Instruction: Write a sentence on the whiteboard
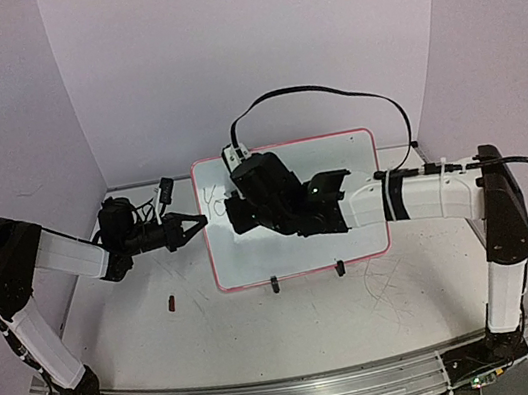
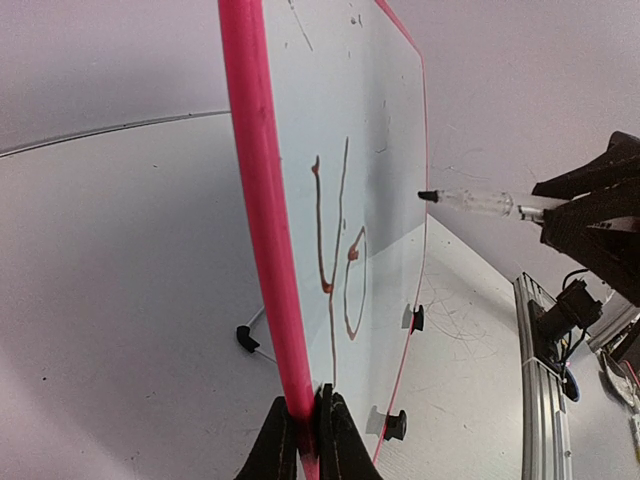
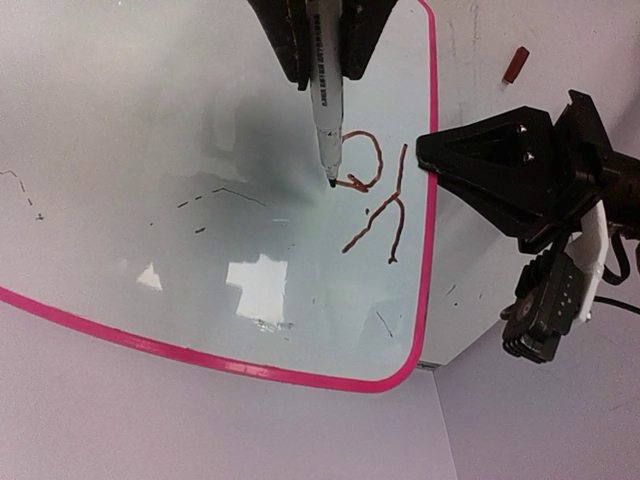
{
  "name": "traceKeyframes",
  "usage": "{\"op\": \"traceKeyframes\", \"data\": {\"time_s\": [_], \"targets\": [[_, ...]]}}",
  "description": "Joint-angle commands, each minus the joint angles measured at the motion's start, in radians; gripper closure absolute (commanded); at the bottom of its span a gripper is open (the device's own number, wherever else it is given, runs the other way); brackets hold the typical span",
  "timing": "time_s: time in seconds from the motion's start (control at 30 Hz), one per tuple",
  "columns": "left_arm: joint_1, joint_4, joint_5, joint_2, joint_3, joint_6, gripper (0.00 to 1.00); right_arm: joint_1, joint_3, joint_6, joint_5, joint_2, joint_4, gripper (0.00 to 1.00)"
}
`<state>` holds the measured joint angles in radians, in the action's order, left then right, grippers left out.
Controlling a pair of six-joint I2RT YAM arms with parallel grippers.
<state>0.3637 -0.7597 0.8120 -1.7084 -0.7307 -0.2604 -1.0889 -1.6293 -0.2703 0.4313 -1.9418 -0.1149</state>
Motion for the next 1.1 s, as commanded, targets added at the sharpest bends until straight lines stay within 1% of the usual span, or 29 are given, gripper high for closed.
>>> {"op": "traceKeyframes", "data": {"time_s": [0.0, 1.07], "targets": [[0.012, 0.004, -0.031, 0.019, -0.009, 0.068, 1.0, 0.002, -0.052, 0.002, 0.032, -0.019, -0.016, 1.0], [0.012, 0.004, -0.031, 0.02, -0.009, 0.069, 1.0, 0.004, -0.083, -0.012, 0.063, -0.059, -0.051, 1.0]]}}
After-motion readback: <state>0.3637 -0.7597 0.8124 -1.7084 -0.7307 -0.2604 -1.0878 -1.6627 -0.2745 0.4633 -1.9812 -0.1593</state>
